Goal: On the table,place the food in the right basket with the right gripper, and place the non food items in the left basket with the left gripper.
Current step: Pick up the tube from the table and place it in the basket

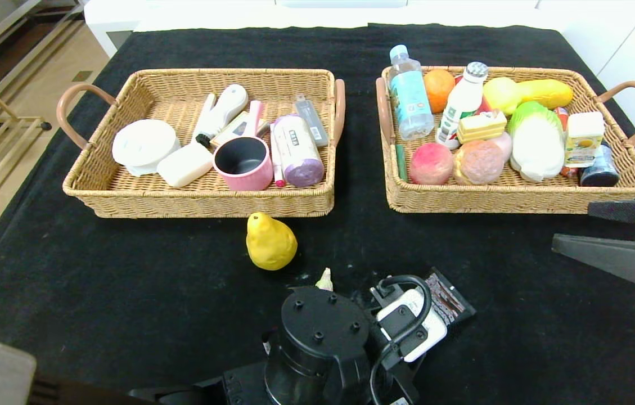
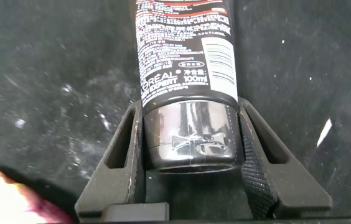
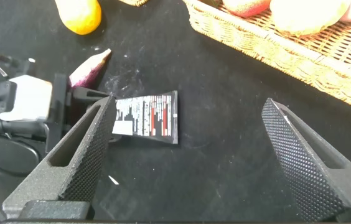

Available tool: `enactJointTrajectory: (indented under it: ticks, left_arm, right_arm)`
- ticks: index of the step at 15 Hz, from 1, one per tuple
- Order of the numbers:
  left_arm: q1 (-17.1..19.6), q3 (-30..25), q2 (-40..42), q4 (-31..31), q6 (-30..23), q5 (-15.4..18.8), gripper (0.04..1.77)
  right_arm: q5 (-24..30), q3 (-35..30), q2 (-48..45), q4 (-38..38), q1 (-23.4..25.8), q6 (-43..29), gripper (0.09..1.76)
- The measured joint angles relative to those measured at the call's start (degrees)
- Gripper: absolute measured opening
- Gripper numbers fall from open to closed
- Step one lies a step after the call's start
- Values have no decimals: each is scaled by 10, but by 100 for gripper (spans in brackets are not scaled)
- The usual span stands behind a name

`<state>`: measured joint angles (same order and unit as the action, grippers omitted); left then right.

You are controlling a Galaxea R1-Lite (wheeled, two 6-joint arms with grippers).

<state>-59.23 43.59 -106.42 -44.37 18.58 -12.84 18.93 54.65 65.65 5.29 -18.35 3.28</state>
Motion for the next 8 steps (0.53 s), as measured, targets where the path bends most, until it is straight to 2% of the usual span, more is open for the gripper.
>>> enactJointTrajectory:
  ticks: [8]
  left_arm:
    - [0, 8, 43, 9, 14, -4, 89]
  right_arm:
    - [0, -1, 3, 0, 0, 0, 171]
